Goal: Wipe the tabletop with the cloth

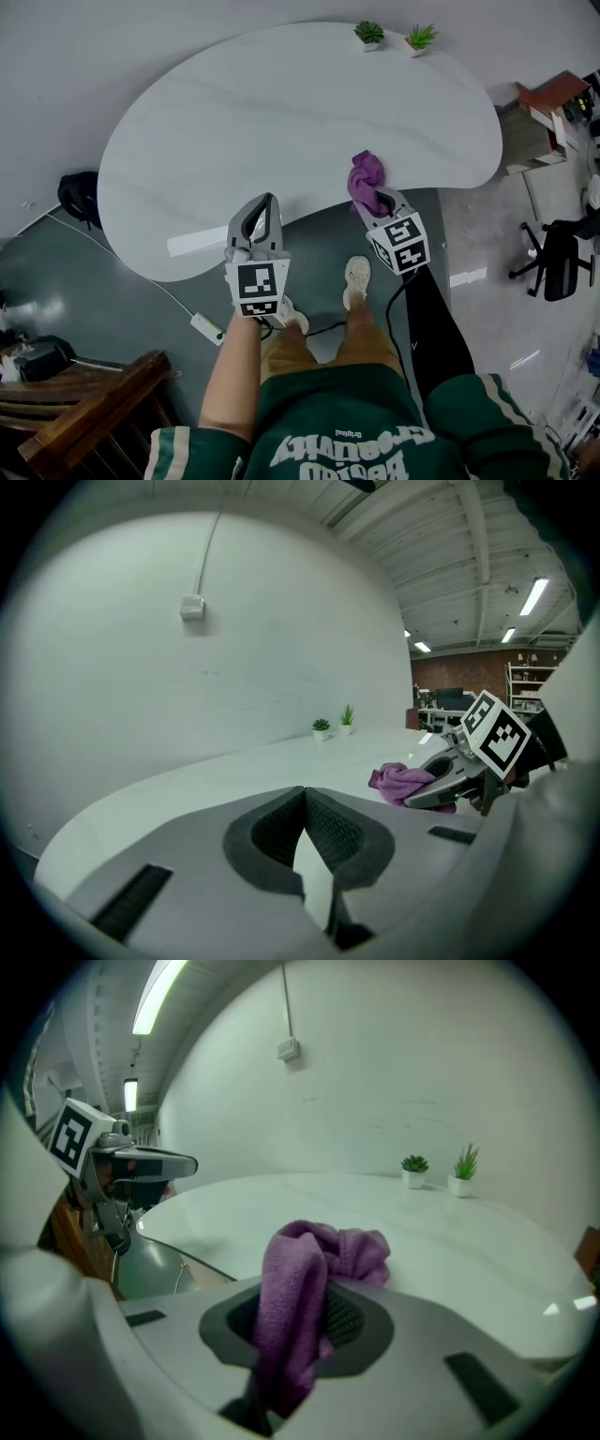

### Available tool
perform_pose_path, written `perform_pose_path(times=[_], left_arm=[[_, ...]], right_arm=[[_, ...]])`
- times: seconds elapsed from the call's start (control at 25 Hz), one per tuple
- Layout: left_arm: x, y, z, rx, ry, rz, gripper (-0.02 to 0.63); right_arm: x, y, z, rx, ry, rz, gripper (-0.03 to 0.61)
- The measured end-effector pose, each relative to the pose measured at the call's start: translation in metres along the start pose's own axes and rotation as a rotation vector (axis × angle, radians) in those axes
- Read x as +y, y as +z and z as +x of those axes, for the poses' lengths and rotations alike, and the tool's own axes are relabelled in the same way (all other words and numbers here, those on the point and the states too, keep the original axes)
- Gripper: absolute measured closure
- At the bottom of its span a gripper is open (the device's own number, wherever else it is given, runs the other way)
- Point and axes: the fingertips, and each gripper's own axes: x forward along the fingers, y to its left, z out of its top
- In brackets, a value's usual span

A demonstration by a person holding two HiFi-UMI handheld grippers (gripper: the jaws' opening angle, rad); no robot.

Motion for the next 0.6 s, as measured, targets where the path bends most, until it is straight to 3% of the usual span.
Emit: perform_pose_path(times=[0.6], left_arm=[[0.135, -0.049, -0.1, 0.014, 0.134, -0.033, 0.614]], right_arm=[[0.185, 0.033, 0.069, 0.0, 0.15, -0.059, 0.488]])
